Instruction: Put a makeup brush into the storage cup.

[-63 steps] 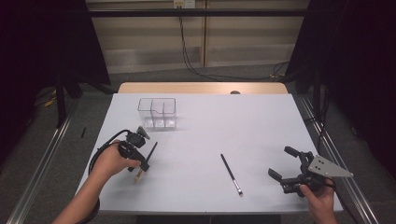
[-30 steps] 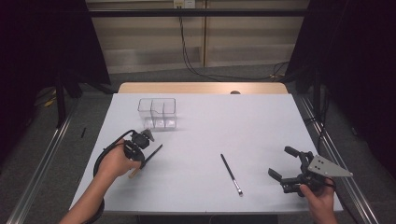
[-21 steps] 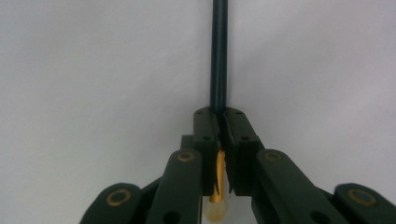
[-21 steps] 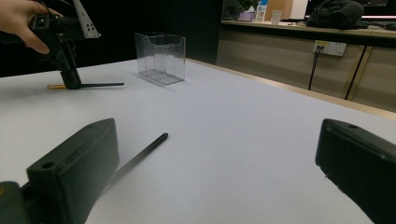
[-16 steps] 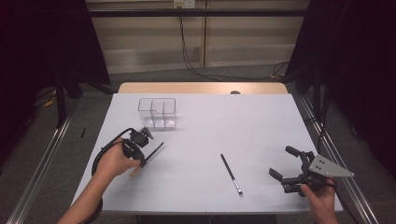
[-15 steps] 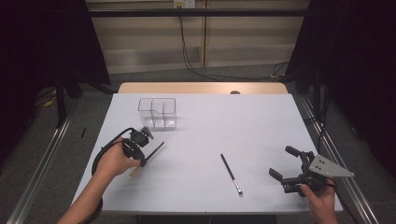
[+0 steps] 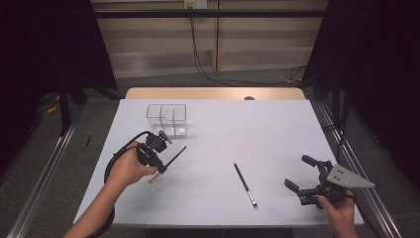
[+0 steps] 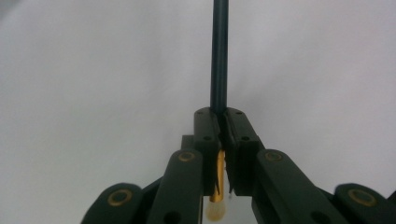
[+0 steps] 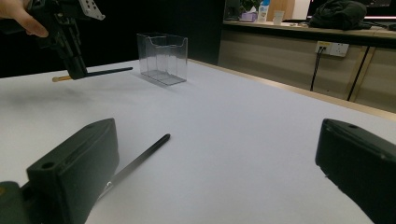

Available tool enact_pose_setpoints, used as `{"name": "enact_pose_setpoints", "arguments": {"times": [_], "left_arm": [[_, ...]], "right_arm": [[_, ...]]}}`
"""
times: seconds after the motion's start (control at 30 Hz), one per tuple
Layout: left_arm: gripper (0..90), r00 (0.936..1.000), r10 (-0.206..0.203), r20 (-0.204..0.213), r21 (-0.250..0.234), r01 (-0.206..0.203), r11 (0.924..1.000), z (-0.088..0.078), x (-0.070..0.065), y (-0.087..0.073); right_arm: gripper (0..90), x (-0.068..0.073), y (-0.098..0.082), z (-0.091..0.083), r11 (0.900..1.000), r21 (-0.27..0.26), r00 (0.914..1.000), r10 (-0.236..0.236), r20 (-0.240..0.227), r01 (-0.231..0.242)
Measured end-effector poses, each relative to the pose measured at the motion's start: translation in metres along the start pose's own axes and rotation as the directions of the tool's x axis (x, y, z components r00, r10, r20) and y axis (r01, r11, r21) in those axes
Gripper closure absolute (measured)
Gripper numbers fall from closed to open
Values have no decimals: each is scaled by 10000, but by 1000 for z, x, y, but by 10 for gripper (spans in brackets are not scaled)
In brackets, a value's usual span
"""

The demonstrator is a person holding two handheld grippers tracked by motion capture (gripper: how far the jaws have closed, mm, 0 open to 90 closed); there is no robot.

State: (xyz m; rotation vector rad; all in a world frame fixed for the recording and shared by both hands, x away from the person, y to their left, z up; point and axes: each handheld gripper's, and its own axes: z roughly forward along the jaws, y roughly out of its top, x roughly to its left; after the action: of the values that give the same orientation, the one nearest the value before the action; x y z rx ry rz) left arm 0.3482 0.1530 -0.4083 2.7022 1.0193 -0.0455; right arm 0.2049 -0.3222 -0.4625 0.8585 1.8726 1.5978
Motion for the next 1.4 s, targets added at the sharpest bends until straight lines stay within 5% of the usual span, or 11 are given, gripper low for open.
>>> {"name": "enact_pose_setpoints", "arguments": {"times": [0.3, 0.77, 1.4], "left_arm": [[845, 9979, 582, 271, -297, -574, 9979, -4, -19, 15], [845, 9863, 1438, 806, -483, -1403, 9889, -10, -44, 38], [845, 9592, 2508, 1306, -784, -2422, 9670, -12, -74, 64]], "right_arm": [[0, 0, 0, 1, 10000, 16, 10000, -16, -56, 16], [0, 1, 1, 3, 10000, -28, 10000, -1, -94, 1], [0, 2, 3, 7, 10000, 21, 9997, -91, -216, 91]]}}
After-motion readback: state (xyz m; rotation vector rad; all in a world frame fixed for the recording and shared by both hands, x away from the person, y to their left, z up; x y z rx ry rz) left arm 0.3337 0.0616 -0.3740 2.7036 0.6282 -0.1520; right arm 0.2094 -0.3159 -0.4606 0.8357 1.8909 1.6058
